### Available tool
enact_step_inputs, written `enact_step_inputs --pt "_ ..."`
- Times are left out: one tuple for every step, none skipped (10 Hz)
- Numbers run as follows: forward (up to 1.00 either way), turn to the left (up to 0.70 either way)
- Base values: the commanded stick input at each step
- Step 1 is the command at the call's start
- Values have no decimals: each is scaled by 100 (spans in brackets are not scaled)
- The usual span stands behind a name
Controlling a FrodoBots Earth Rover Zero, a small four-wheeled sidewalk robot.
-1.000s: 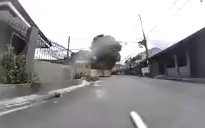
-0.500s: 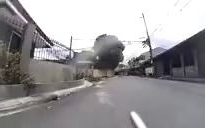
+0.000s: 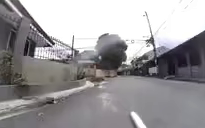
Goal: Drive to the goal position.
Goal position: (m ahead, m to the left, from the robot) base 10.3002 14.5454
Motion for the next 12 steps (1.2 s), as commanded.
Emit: enact_step_inputs --pt "70 -19" --pt "70 -22" --pt "70 -24" --pt "70 -26" --pt "70 -28" --pt "70 -30" --pt "70 -33" --pt "70 -34" --pt "70 -34" --pt "70 -34" --pt "70 -34" --pt "70 -30"
